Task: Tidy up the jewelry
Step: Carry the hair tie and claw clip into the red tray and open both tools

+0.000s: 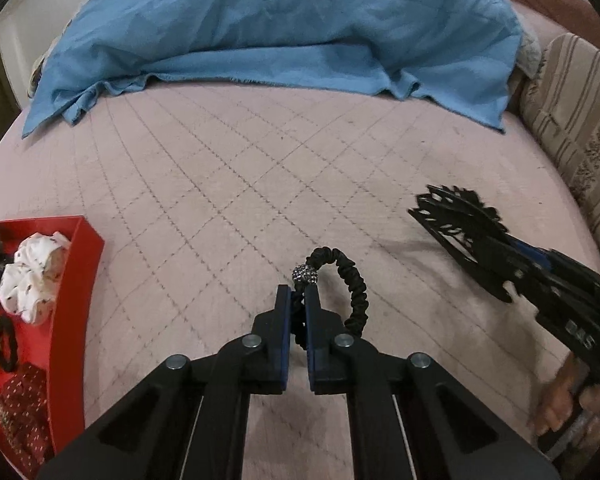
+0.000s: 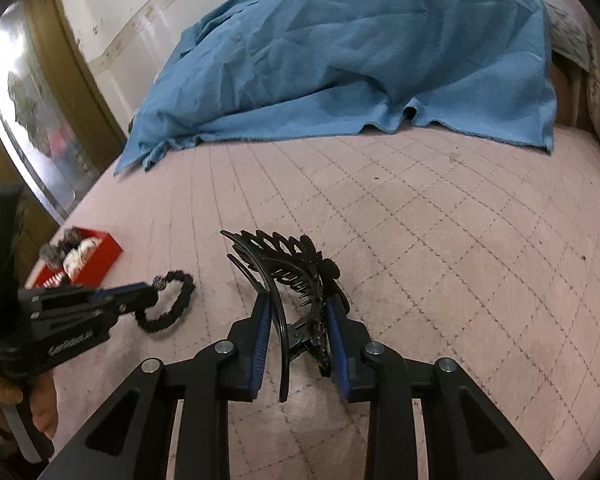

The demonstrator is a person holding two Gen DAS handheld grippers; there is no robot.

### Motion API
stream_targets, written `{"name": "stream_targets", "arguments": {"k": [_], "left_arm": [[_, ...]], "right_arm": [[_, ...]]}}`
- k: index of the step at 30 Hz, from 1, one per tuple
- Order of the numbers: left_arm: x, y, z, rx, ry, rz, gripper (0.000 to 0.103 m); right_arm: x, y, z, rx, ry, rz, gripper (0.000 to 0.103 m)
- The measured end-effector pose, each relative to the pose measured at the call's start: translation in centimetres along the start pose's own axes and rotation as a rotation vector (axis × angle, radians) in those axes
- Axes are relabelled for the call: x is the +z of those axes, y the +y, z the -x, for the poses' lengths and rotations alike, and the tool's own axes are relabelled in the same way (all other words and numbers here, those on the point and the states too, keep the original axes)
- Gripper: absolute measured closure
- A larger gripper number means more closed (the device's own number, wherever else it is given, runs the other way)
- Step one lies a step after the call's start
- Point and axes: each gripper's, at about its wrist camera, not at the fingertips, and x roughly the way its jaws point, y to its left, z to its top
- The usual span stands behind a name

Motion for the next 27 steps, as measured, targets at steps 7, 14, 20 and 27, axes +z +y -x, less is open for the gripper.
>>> {"name": "stream_targets", "arguments": {"k": [7, 14, 20, 27], "left_arm": [[-1.5, -0.2, 3.9, -0.036, -0.032, -0.003, 0.097], [-3.6, 1.4, 8.8, -0.033, -0.083, -0.001, 0.097], [-5.4, 4.1, 11.6, -0.015, -0.112, 0.033, 0.097], [-7.7, 8.9, 14.0, -0.021, -0.123, 0.148, 0.097]], "right_arm": [[-0.5, -0.5, 0.7, 0.025, -0.005, -0.071, 0.073], [-1.7, 0.3, 2.0, 0.018, -0.017, -0.115, 0.073], [-4.0, 2.4, 3.7, 0.030, -0.020, -0.140, 0.073], [-7.7, 4.3, 5.7, 0.034, 0.019, -0.173, 0.073]]}}
